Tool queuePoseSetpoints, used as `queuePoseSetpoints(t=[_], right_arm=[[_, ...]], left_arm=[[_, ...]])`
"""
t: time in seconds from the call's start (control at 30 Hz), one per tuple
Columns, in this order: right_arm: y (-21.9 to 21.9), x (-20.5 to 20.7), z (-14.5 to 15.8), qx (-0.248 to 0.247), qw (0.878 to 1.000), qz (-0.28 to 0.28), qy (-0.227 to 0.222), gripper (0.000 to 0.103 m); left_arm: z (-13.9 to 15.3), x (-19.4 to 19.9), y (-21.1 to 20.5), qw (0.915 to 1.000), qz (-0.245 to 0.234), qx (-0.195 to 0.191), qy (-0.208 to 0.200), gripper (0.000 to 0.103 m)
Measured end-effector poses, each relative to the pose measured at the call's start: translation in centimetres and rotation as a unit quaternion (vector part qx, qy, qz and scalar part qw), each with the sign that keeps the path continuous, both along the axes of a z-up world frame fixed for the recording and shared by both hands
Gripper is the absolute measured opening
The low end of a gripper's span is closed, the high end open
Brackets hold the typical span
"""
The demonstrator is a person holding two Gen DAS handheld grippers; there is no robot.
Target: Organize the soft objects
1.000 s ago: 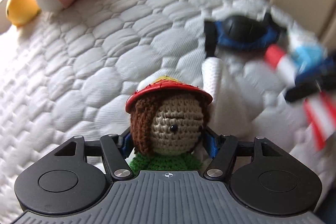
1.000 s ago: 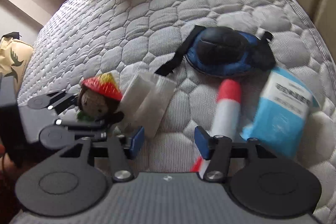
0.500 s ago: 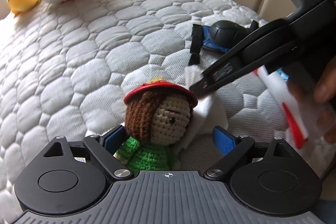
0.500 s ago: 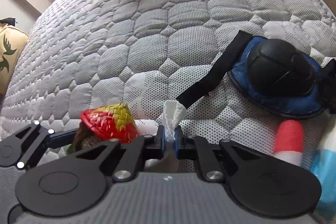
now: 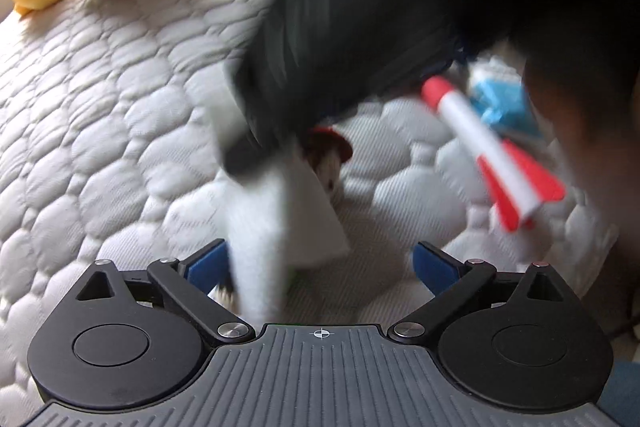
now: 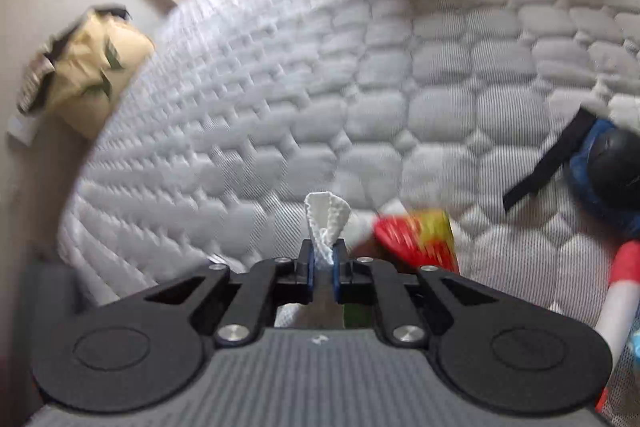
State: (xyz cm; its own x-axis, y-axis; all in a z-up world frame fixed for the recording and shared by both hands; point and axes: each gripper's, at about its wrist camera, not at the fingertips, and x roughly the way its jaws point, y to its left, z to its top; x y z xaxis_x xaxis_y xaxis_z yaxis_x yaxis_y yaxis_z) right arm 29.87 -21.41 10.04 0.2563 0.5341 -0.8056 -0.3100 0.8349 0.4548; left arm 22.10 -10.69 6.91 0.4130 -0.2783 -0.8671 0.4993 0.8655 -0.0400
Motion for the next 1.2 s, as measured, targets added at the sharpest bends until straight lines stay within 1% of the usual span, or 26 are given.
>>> queuePoseSetpoints(t=[0.1,0.23,0.37,0.4,0.43,0.5,0.63,0.73,0.77,0.8,0.83,0.9,0.93,0.97,1.07,1.1,1.13,1.2], right_arm=[[-0.8,-1.6,-0.8,-0.023,1.0,0.006,0.003,0.01],[-3.9,-2.9,-2.3,-0.056,0.997,-0.029,0.04,0.011],[-6.4,-3.0,-2.7,-0.066,0.995,-0.062,0.052,0.011],[-6.8,-2.9,-2.5,-0.064,0.994,-0.067,0.049,0.011],[-7.0,-2.9,-2.0,-0.057,0.995,-0.07,0.043,0.011],[-7.3,-2.5,-0.8,-0.026,0.996,-0.078,0.031,0.011],[-7.1,-1.2,2.1,0.059,0.993,-0.098,0.011,0.011],[-6.1,0.0,3.0,0.103,0.989,-0.104,0.006,0.011],[-5.7,0.3,3.0,0.104,0.989,-0.103,0.0,0.011],[-5.3,0.5,2.9,0.098,0.99,-0.1,-0.007,0.011],[-4.7,0.5,2.8,0.077,0.992,-0.093,-0.019,0.011],[-4.0,0.3,2.0,0.014,0.996,-0.078,-0.042,0.011],[-4.0,0.1,1.5,-0.01,0.996,-0.075,-0.043,0.011],[-4.3,-0.1,1.0,-0.022,0.996,-0.077,-0.036,0.011],[-6.5,-1.0,-0.5,-0.015,0.995,-0.103,0.004,0.017],[-7.2,-1.4,-1.0,-0.013,0.994,-0.11,0.014,0.018],[-7.8,-1.7,-1.3,-0.01,0.993,-0.115,0.019,0.023],[-8.6,-2.1,-1.6,-0.011,0.992,-0.121,0.024,0.025]], left_arm=[[-0.2,-0.1,0.9,0.9998,0.015,0.003,0.009,0.101],[-0.6,0.6,1.0,0.9993,0.033,0.003,0.015,0.101],[-0.6,1.3,1.0,0.9983,0.052,-0.014,0.022,0.103],[-0.5,1.4,1.0,0.998,0.056,-0.017,0.024,0.103],[-0.5,1.4,1.0,0.9977,0.06,-0.02,0.025,0.103],[-0.5,1.5,1.0,0.9975,0.062,-0.023,0.026,0.103],[-0.3,1.2,0.3,0.9982,0.049,-0.023,0.026,0.103],[0.1,0.6,-0.8,0.9989,0.029,-0.024,0.027,0.103],[0.3,0.5,-1.1,0.9992,0.021,-0.023,0.027,0.103],[0.4,0.3,-1.5,0.9993,0.013,-0.022,0.027,0.103],[0.4,0.3,-1.8,0.9993,0.007,-0.022,0.029,0.103],[0.5,0.2,-2.3,0.9991,-0.003,-0.024,0.034,0.103],[0.6,0.2,-2.5,0.9986,-0.003,-0.032,0.042,0.103],[0.6,0.1,-2.5,0.9978,-0.003,-0.044,0.049,0.103],[0.4,0.1,-2.6,0.9941,-0.002,-0.076,0.077,0.103],[0.2,0.1,-2.7,0.9933,-0.001,-0.08,0.083,0.103],[0.1,0.0,-2.9,0.993,-0.002,-0.081,0.087,0.103],[-0.1,-0.2,-3.3,0.9934,-0.009,-0.076,0.086,0.103]])
